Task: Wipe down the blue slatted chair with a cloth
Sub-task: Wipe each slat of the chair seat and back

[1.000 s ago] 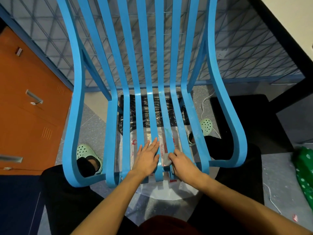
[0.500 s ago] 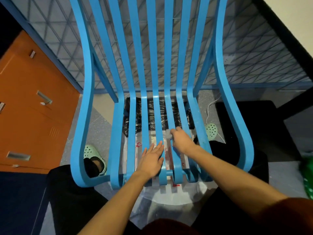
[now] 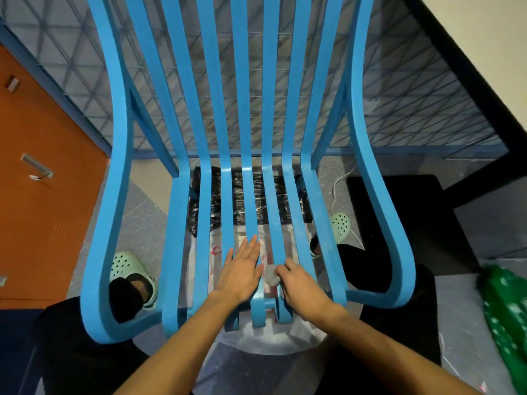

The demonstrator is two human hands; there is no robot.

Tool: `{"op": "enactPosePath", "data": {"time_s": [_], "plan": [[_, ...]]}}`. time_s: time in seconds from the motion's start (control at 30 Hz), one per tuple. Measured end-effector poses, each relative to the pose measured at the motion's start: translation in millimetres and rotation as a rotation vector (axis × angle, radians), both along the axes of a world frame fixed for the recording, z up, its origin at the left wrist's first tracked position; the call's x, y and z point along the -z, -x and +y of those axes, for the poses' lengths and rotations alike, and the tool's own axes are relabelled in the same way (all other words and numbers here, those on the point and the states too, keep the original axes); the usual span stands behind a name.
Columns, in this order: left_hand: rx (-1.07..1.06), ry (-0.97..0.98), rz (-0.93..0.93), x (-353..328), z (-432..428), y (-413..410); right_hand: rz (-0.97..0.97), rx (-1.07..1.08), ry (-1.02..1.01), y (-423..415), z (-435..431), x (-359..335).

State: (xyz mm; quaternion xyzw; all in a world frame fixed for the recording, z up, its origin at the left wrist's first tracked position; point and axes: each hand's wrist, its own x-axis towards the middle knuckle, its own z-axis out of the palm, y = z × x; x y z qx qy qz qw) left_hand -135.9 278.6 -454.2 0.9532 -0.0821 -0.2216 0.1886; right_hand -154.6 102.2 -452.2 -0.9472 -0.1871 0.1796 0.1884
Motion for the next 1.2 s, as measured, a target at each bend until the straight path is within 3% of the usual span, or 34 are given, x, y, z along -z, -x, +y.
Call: {"op": "enactPosePath", "data": {"time_s": [0.27, 0.5, 0.6, 0.67, 0.77, 1.0, 1.2], "plan": [[-0.030, 0.058, -0.028, 4, -1, -4, -0.016, 0.021, 0.000, -62, 7, 1], [-0.016, 0.087, 0.002, 13, -1, -6, -0.006, 0.124, 0.074, -170, 16, 2], [-0.005, 0.091, 0.016, 12, 1, -7, -0.059, 0.157, 0.004, -193, 16, -5], [-0.006, 0.093, 0.019, 12, 2, -7, -0.102, 0.131, -0.063, -181, 17, -11], [-0.004, 0.093, -0.003, 13, 3, -6, -0.014, 0.098, -0.103, -125, 11, -8], [-0.017, 0.067, -0.029, 7, 2, -5, 0.087, 0.203, -0.093, 8, 2, 1], [-0.109, 0.090, -0.045, 7, 1, -26, 0.090, 0.192, -0.101, -1, 0, 1]]}}
